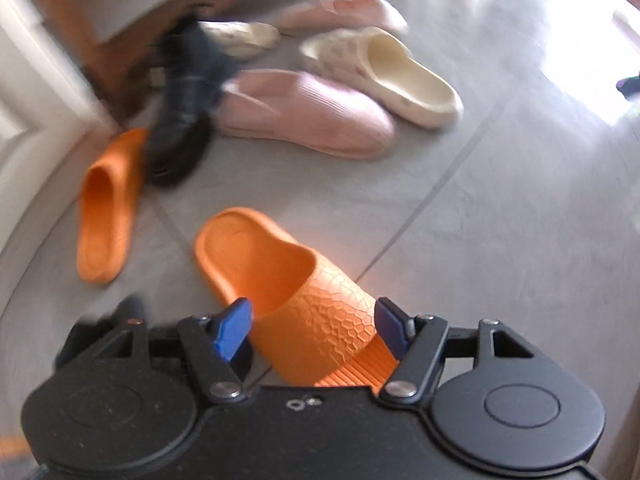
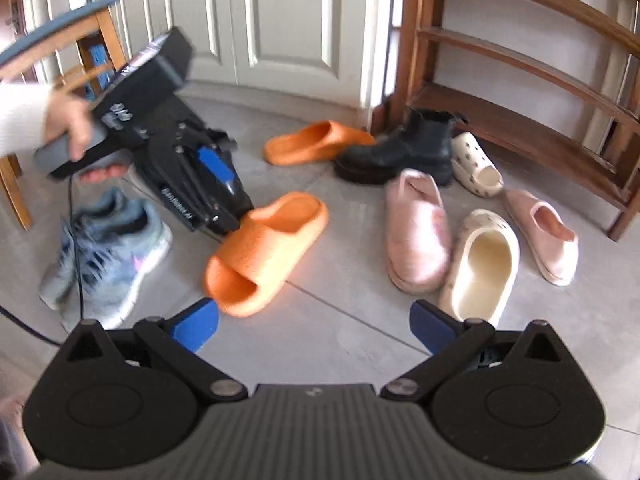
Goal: Organize scattered shoes
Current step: 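Move the left gripper to the orange slide and grasp its strap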
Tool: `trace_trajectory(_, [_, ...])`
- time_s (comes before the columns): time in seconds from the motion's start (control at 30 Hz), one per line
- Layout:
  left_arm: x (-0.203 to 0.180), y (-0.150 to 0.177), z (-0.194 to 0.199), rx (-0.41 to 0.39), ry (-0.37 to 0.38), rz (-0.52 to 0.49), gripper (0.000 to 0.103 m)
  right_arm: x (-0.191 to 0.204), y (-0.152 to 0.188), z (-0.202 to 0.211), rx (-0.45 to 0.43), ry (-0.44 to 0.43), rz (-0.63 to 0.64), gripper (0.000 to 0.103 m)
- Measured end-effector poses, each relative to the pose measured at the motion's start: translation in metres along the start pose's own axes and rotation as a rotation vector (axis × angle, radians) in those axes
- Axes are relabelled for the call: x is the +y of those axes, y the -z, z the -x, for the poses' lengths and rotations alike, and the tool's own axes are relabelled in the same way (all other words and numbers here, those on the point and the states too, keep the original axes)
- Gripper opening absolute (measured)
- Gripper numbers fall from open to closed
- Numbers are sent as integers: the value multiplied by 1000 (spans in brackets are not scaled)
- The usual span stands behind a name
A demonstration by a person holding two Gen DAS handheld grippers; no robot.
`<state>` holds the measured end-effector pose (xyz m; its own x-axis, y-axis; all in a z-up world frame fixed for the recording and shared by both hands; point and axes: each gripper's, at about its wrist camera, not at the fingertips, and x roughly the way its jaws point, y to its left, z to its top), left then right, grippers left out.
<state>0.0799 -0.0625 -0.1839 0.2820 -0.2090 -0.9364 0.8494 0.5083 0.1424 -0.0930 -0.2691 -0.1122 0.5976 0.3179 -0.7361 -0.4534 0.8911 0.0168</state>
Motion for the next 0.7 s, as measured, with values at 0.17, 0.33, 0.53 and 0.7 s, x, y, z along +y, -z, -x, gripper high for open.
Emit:
trace_trajectory(0.17, [10,-7,-21,26,91,-141,68,19,6,-11,73,-9,109,103])
trace_trajectory(0.33, [13,-10,-57,118,235,-240,65,41,4,-27,117,28,172,103])
trace_trajectory(0.53, [12,-14,-68,149,319,-287,57,44,2,-30,133,24,119,103])
trace_trajectory(0.7, [12,-14,-67,166,323,-253,48,42,4,-28,147,41,111,103])
